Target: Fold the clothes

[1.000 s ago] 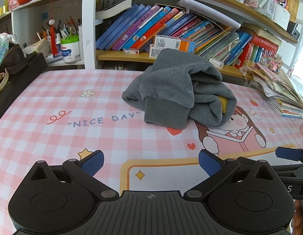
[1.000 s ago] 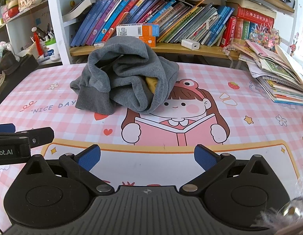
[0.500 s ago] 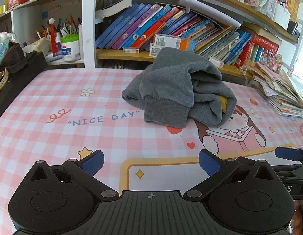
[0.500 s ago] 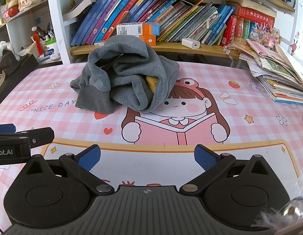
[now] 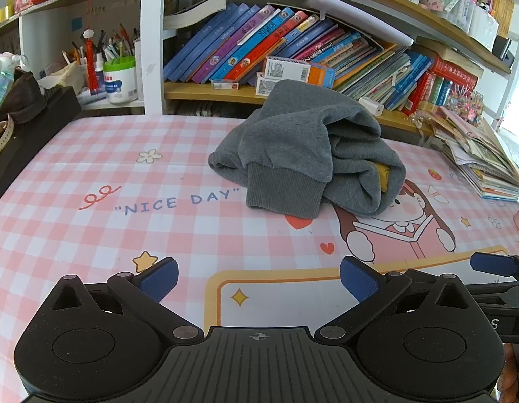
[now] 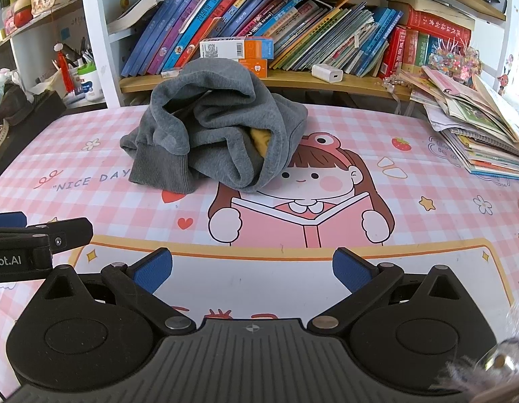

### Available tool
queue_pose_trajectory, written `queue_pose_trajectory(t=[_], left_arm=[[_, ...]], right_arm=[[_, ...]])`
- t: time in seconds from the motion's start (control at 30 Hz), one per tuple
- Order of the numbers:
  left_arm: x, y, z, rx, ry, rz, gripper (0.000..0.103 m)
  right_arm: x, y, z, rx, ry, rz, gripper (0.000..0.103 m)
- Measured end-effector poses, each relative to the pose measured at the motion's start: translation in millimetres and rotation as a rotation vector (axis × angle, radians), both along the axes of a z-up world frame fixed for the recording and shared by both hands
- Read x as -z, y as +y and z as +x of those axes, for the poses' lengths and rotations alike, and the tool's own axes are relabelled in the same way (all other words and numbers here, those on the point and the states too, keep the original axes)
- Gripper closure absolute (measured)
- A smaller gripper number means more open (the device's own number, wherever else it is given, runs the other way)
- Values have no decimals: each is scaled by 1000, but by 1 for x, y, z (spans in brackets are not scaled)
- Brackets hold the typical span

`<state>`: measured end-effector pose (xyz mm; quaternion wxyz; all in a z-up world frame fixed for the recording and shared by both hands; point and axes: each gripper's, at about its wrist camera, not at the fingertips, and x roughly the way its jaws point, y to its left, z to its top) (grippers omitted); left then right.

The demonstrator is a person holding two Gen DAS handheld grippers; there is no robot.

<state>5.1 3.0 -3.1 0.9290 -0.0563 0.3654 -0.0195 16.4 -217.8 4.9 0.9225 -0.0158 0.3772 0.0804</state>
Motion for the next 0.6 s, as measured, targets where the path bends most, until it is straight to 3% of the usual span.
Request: queue_pose_trajectory(t=[0.6], left_arm=[[0,1,3,-3,-3,-3,0]], right_arm=[[0,1,4,-4,3,-1,0]])
